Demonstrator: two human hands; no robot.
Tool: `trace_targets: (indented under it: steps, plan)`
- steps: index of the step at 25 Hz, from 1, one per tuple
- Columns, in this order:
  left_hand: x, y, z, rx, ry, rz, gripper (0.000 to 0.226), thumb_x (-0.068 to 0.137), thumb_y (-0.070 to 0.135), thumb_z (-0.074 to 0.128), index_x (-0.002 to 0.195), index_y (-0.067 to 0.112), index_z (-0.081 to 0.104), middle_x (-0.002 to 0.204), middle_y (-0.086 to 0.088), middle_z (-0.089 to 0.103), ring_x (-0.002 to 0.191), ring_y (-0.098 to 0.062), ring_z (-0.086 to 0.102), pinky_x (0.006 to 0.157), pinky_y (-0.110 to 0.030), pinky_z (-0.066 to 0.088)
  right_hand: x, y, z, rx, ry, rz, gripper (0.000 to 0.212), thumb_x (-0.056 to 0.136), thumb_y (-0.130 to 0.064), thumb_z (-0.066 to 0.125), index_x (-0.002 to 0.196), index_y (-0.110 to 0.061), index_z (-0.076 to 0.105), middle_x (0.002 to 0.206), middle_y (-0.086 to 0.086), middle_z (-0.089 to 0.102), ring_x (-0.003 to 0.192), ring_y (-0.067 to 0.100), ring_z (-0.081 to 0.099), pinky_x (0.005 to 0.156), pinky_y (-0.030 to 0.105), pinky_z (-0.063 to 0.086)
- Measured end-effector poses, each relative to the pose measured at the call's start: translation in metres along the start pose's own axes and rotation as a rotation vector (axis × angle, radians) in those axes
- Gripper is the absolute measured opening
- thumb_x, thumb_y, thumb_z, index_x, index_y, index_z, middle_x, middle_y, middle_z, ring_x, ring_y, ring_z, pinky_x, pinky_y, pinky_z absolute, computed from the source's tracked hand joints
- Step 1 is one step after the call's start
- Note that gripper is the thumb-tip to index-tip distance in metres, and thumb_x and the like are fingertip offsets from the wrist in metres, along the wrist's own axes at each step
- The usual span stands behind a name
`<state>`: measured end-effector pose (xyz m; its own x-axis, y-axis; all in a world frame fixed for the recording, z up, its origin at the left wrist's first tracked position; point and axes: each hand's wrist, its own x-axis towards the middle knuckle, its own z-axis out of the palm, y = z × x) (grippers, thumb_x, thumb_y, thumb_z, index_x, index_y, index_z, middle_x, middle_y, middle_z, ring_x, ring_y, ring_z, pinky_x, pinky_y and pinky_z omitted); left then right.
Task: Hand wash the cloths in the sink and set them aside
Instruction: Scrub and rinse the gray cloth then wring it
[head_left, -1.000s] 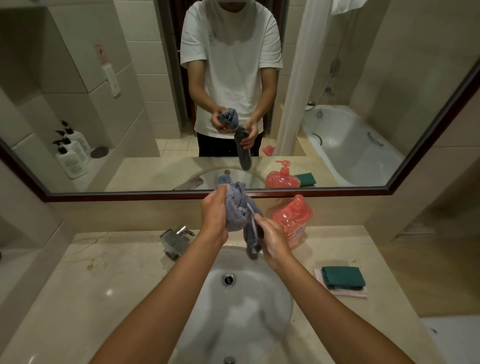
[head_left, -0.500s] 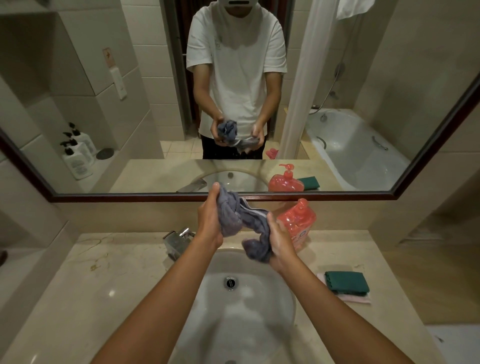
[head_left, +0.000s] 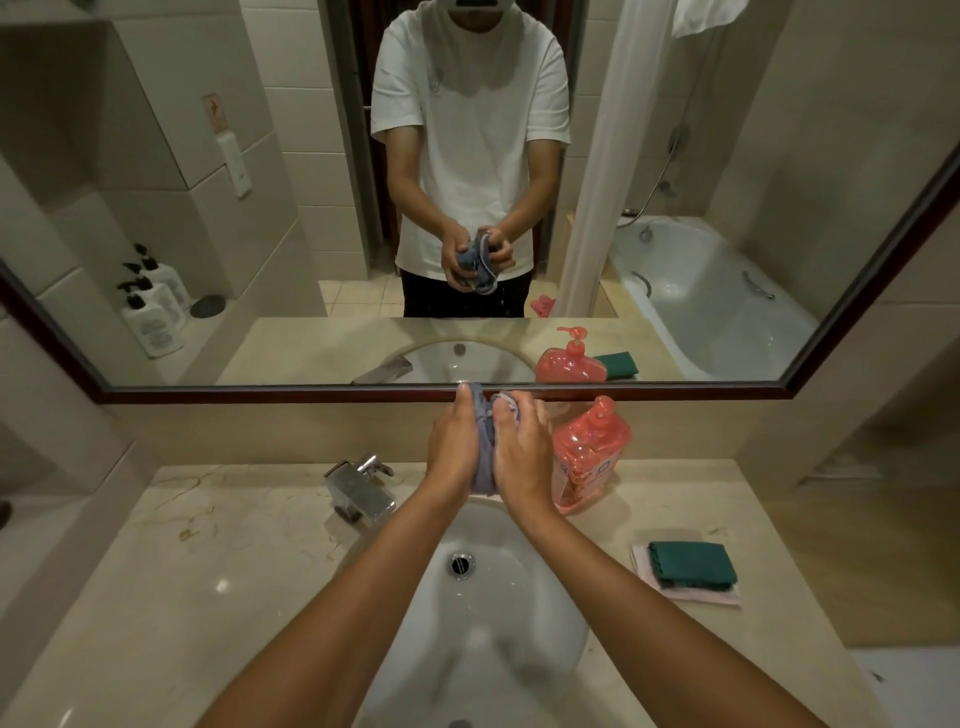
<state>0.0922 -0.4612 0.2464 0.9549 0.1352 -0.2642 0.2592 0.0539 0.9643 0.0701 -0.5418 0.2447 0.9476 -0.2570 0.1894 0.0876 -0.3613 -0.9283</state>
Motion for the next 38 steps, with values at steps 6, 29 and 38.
trace_targets:
  steps: [6, 29, 38]
  plan:
    - [-0.002, -0.005, -0.003, 0.095, -0.013, 0.023, 0.055, 0.105, 0.052, 0.034, 0.088, 0.021, 0.076, 0.082, -0.003, 0.078, 0.081, -0.019, 0.076, 0.086, -0.045, 0.059, 0.011, 0.004, 0.01, -0.131, 0.11, 0.037, 0.036, 0.105, -0.039, 0.043, 0.103, -0.008, 0.064, 0.097, 0.014, 0.069, 0.09, 0.032, 0.066, 0.078, 0.047, 0.052]
    - [0.004, -0.007, -0.007, -0.046, -0.042, -0.046, 0.049, 0.102, 0.052, 0.039, 0.09, 0.021, 0.076, 0.1, -0.013, 0.077, 0.1, -0.03, 0.073, 0.1, -0.054, 0.052, -0.013, 0.003, 0.001, 0.095, 0.104, -0.168, 0.016, 0.098, -0.033, 0.06, 0.098, -0.018, 0.055, 0.081, -0.007, 0.064, 0.075, 0.014, 0.065, 0.066, 0.04, 0.055]
    - [-0.025, -0.003, -0.003, 0.578, 0.129, 0.388, 0.059, 0.109, 0.038, 0.03, 0.065, 0.013, 0.062, 0.061, -0.004, 0.062, 0.055, -0.015, 0.057, 0.054, -0.033, 0.042, 0.021, 0.007, 0.003, -0.07, 0.162, 0.17, 0.039, 0.102, -0.037, 0.053, 0.067, -0.02, 0.053, 0.058, -0.007, 0.051, 0.053, 0.013, 0.046, 0.052, 0.03, 0.036]
